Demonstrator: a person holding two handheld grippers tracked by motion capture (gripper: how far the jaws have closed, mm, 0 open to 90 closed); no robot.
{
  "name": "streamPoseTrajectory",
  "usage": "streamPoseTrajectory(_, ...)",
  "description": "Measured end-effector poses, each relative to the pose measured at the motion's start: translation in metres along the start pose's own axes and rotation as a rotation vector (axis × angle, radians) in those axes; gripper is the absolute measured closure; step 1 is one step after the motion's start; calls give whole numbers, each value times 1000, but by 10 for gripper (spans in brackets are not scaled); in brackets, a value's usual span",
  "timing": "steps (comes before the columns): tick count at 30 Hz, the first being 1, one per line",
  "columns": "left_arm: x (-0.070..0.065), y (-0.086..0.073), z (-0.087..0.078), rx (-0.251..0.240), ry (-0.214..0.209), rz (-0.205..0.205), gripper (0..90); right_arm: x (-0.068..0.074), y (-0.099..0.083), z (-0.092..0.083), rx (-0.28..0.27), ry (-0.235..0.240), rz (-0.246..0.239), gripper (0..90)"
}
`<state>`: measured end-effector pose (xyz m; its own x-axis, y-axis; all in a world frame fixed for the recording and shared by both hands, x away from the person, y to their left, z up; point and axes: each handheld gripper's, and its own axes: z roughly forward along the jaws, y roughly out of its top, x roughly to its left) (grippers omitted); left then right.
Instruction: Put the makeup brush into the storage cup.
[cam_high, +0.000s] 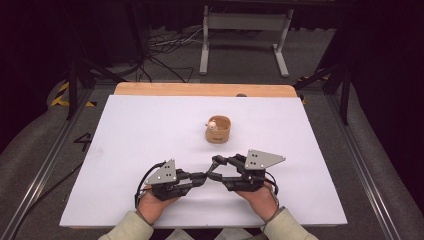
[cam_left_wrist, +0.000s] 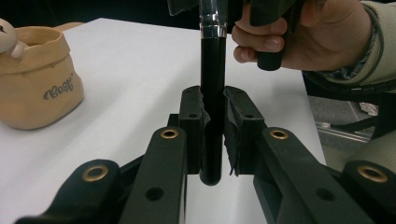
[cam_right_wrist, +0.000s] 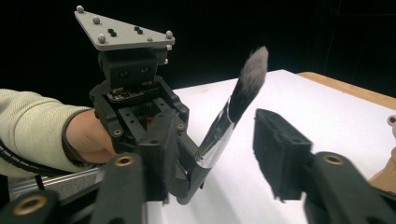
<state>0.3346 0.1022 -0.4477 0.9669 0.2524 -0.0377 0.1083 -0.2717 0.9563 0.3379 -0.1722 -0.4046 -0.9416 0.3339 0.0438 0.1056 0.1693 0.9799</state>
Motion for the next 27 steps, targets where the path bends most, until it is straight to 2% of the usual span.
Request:
streamPoseTrajectory(4, 0, 0, 0, 5, -2, 9, 786, -2, -2, -1, -2, 23, 32, 641)
streamPoseTrajectory(7, -1, 0, 0, 4, -1, 13, 785, -3, -3, 0, -6, 47, 54, 681)
streamPoseTrajectory(10, -1, 0, 0, 1, -1, 18, 785, -8, -5, 0, -41, 88, 132, 715)
streamPoseTrajectory(17, -3, 0, 1, -1, 1, 30, 784, -8, -4, -1, -36, 92, 123, 784)
streamPoseTrajectory(27, -4, 1, 1, 3, 2, 27, 768, -5, -2, 0, -26, 98, 96, 798)
